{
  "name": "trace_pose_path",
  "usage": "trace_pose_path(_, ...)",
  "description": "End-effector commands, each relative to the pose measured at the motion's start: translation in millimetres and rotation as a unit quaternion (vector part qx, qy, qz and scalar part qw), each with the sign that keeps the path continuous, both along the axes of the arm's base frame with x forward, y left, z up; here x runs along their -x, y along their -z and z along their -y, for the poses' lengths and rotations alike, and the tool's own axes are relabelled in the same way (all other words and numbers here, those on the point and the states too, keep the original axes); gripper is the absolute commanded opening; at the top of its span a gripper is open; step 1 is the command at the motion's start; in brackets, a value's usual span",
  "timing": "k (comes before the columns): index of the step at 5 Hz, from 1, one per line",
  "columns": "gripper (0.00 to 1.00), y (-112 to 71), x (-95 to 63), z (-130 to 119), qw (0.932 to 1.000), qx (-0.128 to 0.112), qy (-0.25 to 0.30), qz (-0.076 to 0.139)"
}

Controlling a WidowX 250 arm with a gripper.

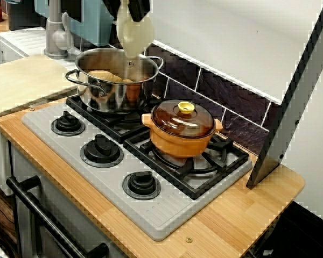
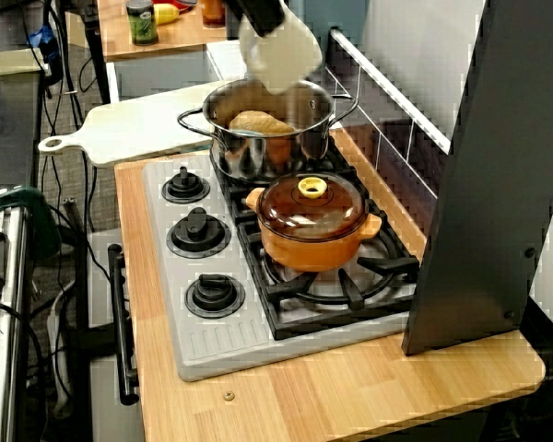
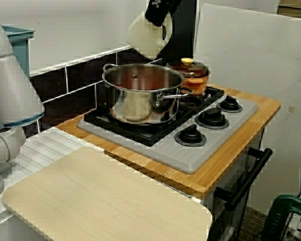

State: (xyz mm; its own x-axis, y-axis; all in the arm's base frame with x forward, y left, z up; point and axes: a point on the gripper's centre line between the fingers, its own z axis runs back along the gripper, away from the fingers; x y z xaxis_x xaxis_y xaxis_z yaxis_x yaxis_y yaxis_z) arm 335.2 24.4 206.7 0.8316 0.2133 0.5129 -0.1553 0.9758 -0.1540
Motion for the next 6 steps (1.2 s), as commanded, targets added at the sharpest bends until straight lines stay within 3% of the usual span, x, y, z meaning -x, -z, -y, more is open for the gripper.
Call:
trace_pose_path(1,0.00,-12.0,15.4,7,0.9964,-0.035,-0.020,0.074)
trace_pose_path(2,0.00,-8.6,18.7,5,0.9947,-0.040,-0.036,0.088)
trace_pose_path(6,0.00,3.3,19.4,8,0.9944,-0.050,-0.036,0.086)
